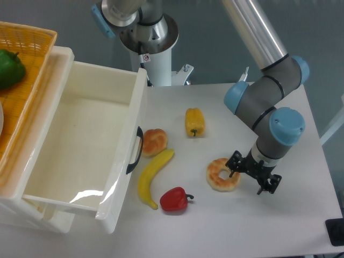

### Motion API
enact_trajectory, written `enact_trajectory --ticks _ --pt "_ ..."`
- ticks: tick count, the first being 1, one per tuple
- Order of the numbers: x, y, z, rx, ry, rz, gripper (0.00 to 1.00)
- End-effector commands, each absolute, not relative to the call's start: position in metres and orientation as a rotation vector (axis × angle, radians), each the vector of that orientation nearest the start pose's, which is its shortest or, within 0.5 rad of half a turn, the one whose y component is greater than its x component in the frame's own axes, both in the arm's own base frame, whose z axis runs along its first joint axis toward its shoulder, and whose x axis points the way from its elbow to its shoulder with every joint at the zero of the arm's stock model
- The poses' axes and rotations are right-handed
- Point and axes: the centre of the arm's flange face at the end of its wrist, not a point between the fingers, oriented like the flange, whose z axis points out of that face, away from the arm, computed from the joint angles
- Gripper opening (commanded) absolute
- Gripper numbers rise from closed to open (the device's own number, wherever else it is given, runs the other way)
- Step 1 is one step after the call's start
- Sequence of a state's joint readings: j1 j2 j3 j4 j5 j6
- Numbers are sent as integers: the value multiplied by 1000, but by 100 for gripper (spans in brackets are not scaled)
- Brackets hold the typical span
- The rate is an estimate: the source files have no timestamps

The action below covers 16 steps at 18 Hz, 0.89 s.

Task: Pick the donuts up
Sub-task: 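Lower the open gripper over the donut ring, then close the gripper on the donut's edge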

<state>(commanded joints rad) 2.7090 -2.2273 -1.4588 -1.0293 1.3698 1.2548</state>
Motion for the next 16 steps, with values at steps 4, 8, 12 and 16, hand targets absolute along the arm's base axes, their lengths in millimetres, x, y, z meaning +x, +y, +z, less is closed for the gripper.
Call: enact_trajectory --ticks 4,8,12,16 --pt "-560 427 186 -2958 173 -148 97" --pt "-559 427 184 -2961 170 -154 83" --pt "-562 424 185 -2957 177 -149 36" --pt "-560 426 183 -2961 168 -154 6"
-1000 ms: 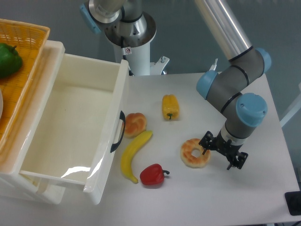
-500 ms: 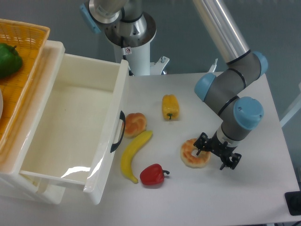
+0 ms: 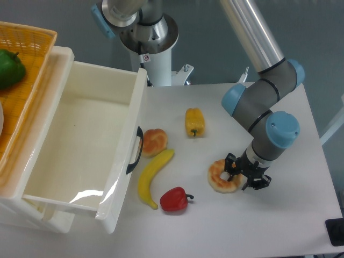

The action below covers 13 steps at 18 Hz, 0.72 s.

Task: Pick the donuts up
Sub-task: 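Close the gripper on the donut's edge, then lift the held donut up and away from the table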

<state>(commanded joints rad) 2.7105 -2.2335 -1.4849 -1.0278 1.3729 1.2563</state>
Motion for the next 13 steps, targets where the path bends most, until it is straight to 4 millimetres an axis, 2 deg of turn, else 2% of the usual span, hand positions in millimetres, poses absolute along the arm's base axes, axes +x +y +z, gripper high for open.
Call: enact_trajectory --ticks 1,7,13 --pt "-560 426 184 -2960 166 -150 0" --pt "-567 426 198 -2951 178 -112 0" --pt "-591 436 236 -2967 209 34 0"
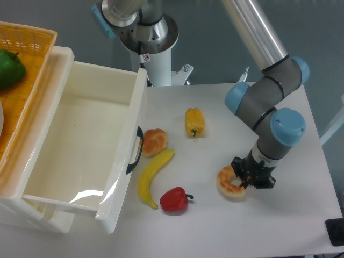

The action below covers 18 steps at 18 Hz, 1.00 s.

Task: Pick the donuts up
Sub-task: 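Lift the held donut up and away from the table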

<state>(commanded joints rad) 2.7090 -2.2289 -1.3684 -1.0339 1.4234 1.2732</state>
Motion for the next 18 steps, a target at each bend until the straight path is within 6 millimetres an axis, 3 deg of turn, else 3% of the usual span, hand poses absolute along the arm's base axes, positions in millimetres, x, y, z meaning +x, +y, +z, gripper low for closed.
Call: enact_trajectory --ticks 4,9,12,18 --pt "-599 431 251 -3036 375 51 0" --pt "-620 435 285 -3044 570 39 0" --pt "-628 431 297 -2994 807 48 0" --pt "-638 428 302 -2996 823 67 0"
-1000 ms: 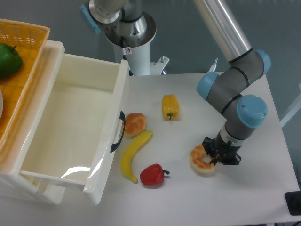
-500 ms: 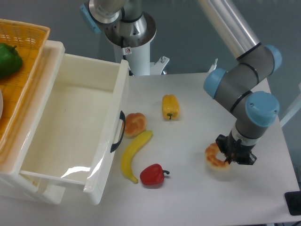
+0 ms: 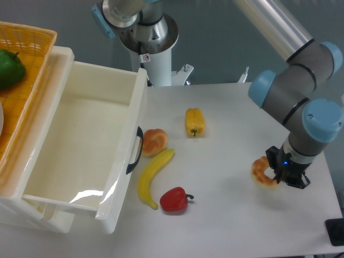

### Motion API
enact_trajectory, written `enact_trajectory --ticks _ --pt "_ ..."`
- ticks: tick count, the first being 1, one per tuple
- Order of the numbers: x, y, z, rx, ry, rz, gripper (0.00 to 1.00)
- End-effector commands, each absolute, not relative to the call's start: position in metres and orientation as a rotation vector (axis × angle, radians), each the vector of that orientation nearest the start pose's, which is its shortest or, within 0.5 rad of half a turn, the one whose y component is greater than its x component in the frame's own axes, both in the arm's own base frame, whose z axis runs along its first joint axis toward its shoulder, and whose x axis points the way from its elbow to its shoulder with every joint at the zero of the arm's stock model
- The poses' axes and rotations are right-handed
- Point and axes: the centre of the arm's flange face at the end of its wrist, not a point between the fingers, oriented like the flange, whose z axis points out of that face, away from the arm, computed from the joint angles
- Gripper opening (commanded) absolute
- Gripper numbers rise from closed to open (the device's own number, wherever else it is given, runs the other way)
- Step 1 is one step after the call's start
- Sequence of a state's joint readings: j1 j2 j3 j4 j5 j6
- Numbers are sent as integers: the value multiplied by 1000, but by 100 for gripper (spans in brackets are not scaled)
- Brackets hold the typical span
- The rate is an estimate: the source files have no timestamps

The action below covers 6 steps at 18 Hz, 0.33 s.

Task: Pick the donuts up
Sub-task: 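Lift the held donut up and away from the table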

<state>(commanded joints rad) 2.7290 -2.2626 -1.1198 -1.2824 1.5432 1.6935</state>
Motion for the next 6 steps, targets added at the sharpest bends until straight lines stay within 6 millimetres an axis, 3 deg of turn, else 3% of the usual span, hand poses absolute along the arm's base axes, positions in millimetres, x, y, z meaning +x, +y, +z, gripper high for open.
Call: enact_trajectory --ticks 6 --pt "-636 425 307 -2999 828 66 0"
